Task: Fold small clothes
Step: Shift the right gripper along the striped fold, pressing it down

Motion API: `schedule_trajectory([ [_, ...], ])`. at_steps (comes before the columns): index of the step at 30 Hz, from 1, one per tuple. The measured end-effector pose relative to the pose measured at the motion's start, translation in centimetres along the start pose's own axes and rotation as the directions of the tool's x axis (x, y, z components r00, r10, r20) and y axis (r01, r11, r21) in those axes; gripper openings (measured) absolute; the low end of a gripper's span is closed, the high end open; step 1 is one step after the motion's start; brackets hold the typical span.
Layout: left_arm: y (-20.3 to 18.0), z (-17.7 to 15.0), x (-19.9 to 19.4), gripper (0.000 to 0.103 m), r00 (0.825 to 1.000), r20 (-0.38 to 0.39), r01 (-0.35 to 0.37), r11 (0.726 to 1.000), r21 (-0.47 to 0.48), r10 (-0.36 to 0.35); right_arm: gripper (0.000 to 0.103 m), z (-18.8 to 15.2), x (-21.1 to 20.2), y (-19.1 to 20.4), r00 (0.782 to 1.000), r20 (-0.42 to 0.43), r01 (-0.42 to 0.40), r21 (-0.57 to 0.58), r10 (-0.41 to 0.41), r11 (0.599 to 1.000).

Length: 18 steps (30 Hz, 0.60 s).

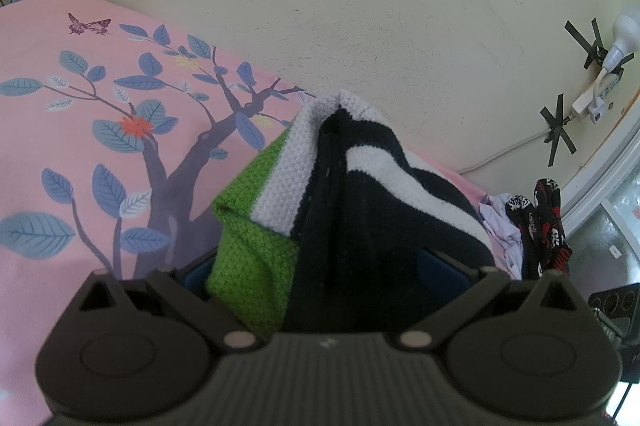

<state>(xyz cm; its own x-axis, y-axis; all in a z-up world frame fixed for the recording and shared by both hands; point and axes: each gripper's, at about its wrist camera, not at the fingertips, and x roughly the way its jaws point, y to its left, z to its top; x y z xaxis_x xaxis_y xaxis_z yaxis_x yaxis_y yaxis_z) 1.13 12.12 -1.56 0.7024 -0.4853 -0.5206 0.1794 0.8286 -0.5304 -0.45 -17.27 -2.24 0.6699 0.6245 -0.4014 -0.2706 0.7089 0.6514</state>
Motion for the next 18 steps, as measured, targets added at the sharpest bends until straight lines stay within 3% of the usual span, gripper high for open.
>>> schedule_trajectory([
  [18, 0.02, -0.01, 0.01, 0.103, 1.0, 0.001, 0.001, 1.0, 0.0, -0.001, 0.085, 0.16, -0.06, -0.04, 1.0, 0.0, -0.003, 0.004, 0.003, 1.0],
])
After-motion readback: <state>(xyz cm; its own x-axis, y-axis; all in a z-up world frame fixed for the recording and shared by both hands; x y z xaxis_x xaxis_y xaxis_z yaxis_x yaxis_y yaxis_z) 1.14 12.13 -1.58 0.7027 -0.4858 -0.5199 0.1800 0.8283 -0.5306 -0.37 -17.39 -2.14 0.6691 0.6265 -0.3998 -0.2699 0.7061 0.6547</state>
